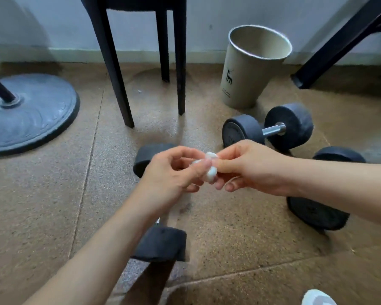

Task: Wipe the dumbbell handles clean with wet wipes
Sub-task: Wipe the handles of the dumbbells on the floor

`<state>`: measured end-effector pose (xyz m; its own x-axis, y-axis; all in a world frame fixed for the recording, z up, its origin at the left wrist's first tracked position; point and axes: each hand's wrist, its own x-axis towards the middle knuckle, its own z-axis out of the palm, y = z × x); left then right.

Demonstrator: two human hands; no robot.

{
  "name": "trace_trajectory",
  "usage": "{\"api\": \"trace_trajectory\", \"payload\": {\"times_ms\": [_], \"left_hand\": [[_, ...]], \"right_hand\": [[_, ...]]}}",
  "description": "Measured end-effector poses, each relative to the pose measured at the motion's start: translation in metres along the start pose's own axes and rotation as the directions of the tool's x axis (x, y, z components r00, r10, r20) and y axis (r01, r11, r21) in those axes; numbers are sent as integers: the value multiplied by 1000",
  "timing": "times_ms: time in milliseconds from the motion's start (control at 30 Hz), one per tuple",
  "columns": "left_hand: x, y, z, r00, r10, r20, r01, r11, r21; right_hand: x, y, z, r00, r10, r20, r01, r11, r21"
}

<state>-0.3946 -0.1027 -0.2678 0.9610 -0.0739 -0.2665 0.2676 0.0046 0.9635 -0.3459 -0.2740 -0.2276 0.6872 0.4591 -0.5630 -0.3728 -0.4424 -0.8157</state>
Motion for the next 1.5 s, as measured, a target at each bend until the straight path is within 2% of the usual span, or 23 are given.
{"api": "trace_trajectory", "payload": {"times_ms": [100, 167, 200, 267, 333, 400, 433, 500, 567, 700, 767, 833, 933, 1033, 1167, 1233, 1300, 1400, 1500], "left_hand": [[14, 21, 22, 995, 12, 100, -18, 998, 55], [22, 30, 34, 981, -8, 194, -21, 989, 145], [25, 37, 42, 970, -20, 242, -29, 980, 197], [29, 46, 61, 949, -21, 314, -63, 965, 256], [33, 56, 82, 944, -3, 330, -92, 958, 272], [36, 64, 108, 944, 18, 330, -120, 948, 293], [36, 69, 123, 943, 28, 332, -133, 945, 298], [42, 78, 163, 949, 60, 311, -145, 956, 257], [50, 86, 185, 956, 98, 275, -157, 967, 202], [70, 81, 254, 967, 107, 230, -154, 968, 197], [80, 74, 285, 981, 111, 157, -135, 980, 149], [87, 67, 314, 996, 60, 73, -59, 998, -19], [90, 42, 351, 998, -69, -6, 65, 960, -272], [86, 6, 377, 988, -146, -50, 124, 943, -307], [86, -24, 393, 958, -248, -142, 151, 861, -485], [88, -35, 398, 945, -287, -155, 151, 806, -572], [91, -41, 403, 946, -298, -125, 159, 767, -622], [95, -49, 406, 949, -314, -37, 223, 746, -627], [104, -58, 406, 940, -338, -50, 251, 782, -570]], "right_hand": [[-29, -5, -25, 988, -89, -126, 69, 986, -154], [-47, -1, -45, 971, -128, -200, 100, 984, -145], [-56, 1, -55, 965, -128, -230, 110, 990, -90], [-71, 6, -75, 959, -94, -269, 136, 980, 143], [-84, 10, -97, 951, -54, -304, 169, 915, 367], [-96, 18, -120, 948, -64, -311, 203, 876, 437], [-100, 24, -130, 959, -86, -270, 200, 880, 431], [-113, 43, -153, 975, -150, -164, 200, 917, 346], [-114, 53, -163, 960, -243, -140, 267, 944, 193], [-128, 87, -217, 883, -359, -302, 390, 920, 48], [-133, 106, -242, 868, -346, -358, 393, 917, 67], [-136, 126, -262, 860, -306, -408, 402, 899, 173], [-136, 157, -283, 870, -191, -455, 415, 782, 466], [-126, 188, -294, 903, -101, -418, 392, 597, 700], [-112, 222, -301, 903, 59, -426, 363, 428, 828], [-106, 235, -301, 907, 74, -415, 359, 380, 852], [-98, 249, -302, 898, 71, -434, 360, 448, 819], [-91, 260, -305, 864, 16, -502, 347, 705, 619], [-97, 263, -305, 899, -92, -427, 282, 869, 407]]}}
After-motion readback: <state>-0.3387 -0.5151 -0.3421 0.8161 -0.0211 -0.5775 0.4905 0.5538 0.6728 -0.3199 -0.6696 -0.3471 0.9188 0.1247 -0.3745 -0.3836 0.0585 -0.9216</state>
